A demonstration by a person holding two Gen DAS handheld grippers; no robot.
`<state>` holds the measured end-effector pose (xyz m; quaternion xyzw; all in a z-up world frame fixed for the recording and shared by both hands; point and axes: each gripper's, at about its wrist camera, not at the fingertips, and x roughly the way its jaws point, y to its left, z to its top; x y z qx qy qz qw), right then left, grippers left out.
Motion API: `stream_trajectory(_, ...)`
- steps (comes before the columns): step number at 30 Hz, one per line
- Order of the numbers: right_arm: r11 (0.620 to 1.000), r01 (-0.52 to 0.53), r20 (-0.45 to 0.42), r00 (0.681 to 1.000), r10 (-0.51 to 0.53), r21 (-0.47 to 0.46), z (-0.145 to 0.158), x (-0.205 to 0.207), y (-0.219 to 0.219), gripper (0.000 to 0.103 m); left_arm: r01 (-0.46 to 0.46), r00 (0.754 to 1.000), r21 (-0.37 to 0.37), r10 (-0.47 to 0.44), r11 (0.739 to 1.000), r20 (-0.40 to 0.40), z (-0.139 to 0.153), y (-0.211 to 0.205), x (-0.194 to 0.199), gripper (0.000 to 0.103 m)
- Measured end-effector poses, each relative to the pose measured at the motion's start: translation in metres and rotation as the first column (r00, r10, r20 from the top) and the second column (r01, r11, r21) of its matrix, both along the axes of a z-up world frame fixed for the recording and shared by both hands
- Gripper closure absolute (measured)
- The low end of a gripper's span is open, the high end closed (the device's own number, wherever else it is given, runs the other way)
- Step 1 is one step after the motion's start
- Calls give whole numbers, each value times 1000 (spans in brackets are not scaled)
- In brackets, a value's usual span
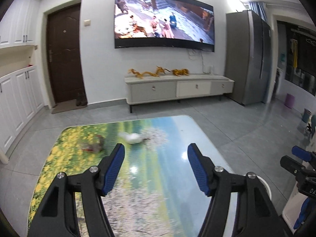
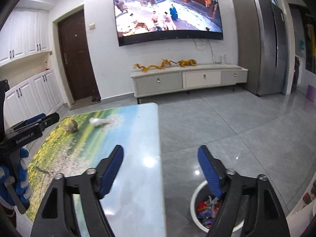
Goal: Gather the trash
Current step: 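Move both open tools back over the table toward the last wrappers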
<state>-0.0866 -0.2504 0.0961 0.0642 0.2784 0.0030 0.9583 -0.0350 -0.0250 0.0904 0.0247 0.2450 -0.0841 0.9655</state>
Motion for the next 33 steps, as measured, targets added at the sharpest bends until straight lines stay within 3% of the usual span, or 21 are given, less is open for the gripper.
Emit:
stream_trajectory(9,999,-31,32,999,32,-14,1,3,34,1,-12,999,-1,12,1000,34,-6,16,-15,39)
stream_trajectory(18,1000,-26,71,997,26,-2,-8,7,39,0,26,999,-11,-26,1000,32,-10,5,-16,39)
stream_trajectory(33,999,-23,3,1000,23,46,-37,21,37,0,70,997,5,-70,998,-21,-26,-16,-6,39)
